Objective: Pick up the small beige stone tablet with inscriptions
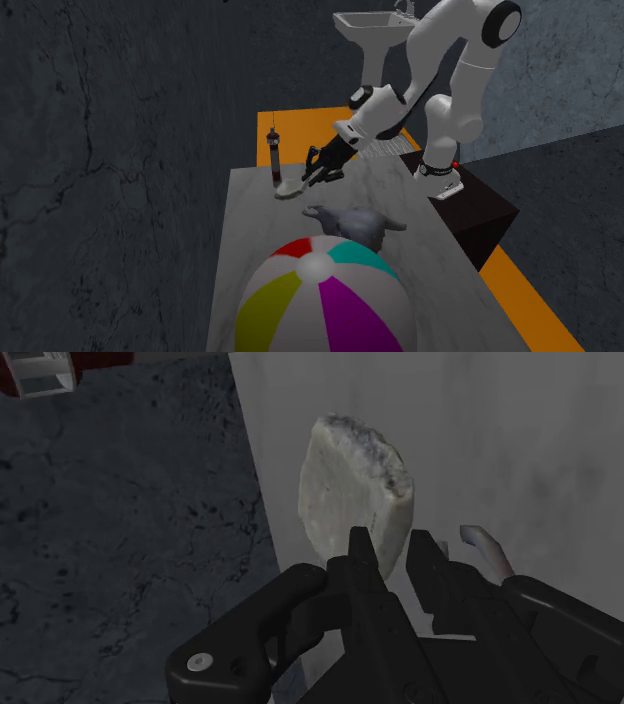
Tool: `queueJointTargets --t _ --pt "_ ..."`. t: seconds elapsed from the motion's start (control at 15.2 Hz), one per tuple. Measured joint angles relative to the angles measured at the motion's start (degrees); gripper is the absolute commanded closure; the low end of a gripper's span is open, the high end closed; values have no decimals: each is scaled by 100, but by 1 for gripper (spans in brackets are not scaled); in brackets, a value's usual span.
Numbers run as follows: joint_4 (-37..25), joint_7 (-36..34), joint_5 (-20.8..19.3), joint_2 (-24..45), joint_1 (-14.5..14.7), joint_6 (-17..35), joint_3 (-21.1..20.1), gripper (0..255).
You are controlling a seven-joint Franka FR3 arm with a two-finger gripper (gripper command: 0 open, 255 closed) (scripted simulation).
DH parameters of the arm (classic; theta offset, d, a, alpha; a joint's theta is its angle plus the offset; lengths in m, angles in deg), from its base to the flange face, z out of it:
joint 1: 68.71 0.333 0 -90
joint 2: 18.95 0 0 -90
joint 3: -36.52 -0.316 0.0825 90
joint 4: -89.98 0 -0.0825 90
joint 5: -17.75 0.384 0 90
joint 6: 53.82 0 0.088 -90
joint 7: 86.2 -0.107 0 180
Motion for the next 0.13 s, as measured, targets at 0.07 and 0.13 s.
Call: queueJointTargets --t 0.07,0.13 --pt "31 298 312 -71 61 -19 45 255" --pt "45 428 457 -104 97 -34 65 255"
